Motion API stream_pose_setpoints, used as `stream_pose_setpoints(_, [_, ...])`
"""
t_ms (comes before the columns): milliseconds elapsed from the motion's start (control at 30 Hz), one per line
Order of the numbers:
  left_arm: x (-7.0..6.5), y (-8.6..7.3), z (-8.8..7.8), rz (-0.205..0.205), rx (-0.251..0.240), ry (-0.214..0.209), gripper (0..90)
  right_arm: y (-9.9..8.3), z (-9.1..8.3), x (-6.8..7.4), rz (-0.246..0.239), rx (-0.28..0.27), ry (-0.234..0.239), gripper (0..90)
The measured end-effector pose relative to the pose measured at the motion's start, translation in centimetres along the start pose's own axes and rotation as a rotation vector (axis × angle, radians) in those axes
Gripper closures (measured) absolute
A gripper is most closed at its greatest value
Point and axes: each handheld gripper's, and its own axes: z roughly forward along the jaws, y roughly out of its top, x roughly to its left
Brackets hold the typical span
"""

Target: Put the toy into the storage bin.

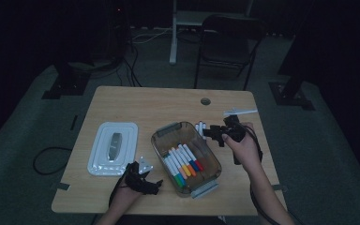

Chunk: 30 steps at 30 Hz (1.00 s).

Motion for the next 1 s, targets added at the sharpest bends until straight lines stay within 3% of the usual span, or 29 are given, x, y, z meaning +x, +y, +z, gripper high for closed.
stream_pose_setpoints(167, [0.0,0.0,0.0,0.0,0.001,0.0,1.9,-1.2,2.0,-3.2,0.048,0.013,-0.084,55.0])
stream_pose_setpoints(367, [0.0,0.0,0.0,0.0,0.001,0.0,1.9,-2.5,6.1,-6.1,0.125,0.063,-0.139,55.2])
stream_pose_setpoints(667, [0.0,0.0,0.0,0.0,0.001,0.0,1.9,-2.8,11.1,-7.6,0.171,0.132,-0.211,57.4])
stream_pose_setpoints(1000, [0.0,0.0,0.0,0.0,0.001,-0.001,1.9,-3.1,12.9,-8.2,0.191,0.169,-0.255,60.1])
